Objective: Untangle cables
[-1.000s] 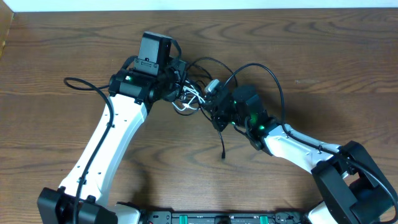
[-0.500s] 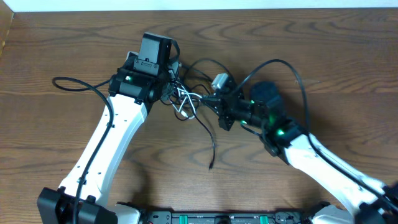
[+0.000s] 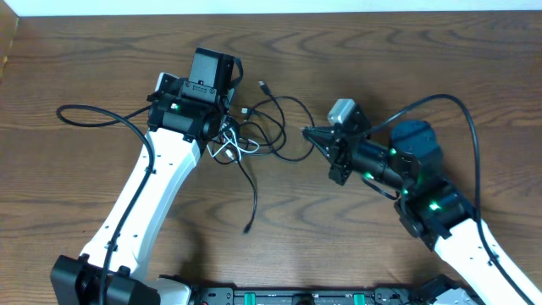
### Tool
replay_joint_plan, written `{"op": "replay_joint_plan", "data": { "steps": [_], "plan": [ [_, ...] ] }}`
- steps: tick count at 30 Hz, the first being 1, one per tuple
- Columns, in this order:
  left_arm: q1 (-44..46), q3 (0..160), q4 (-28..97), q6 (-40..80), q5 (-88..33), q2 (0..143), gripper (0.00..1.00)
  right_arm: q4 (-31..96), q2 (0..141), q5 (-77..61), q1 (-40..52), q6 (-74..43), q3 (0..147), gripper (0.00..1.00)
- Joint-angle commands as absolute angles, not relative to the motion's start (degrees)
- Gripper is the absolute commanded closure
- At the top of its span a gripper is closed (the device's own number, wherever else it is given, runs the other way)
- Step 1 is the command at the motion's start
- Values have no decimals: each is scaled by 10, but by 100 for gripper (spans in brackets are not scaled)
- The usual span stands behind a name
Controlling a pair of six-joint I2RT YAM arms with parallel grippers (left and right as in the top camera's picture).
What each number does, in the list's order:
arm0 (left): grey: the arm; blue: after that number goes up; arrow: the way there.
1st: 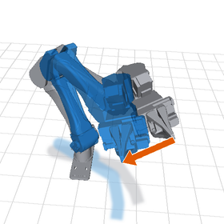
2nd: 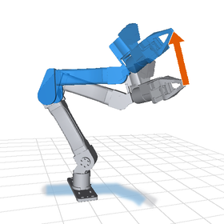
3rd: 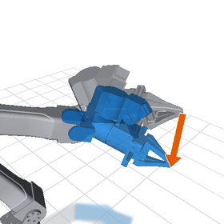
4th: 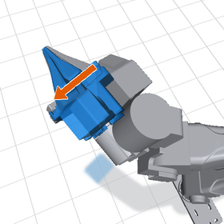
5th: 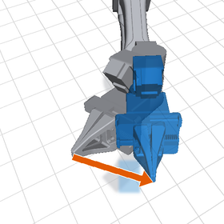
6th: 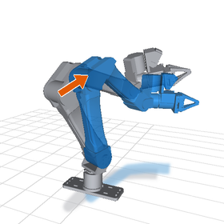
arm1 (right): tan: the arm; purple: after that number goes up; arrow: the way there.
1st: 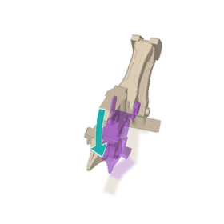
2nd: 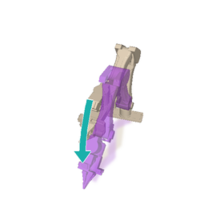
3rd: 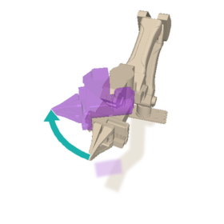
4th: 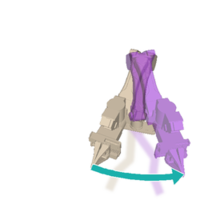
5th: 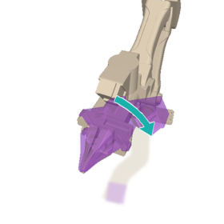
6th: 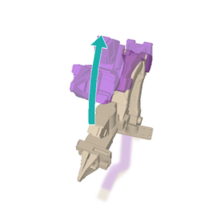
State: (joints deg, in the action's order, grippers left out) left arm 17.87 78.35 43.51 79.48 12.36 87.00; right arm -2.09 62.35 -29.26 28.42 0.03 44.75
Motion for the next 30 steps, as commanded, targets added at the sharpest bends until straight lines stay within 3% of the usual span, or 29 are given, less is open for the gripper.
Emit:
{"op": "replay_joint_plan", "data": {
  "steps": [1, 5, 11, 15, 21, 30],
  "plan": [
    [179, 789, 437, 792, 139, 864, 93, -3, 618, -269, 281, -6, 452, 99],
    [179, 789, 437, 792, 109, 864, 93, 40, 631, -265, 282, 21, 452, 91],
    [180, 789, 437, 792, 94, 864, 93, 55, 690, -265, 283, 69, 452, 59],
    [180, 789, 437, 792, 94, 864, 92, 25, 755, -265, 300, 89, 452, 48],
    [180, 789, 438, 792, 87, 865, 93, -78, 852, -265, 338, 89, 452, 37],
    [180, 789, 448, 792, 71, 865, 92, -173, 950, -255, 364, 89, 452, 38]
  ]
}}
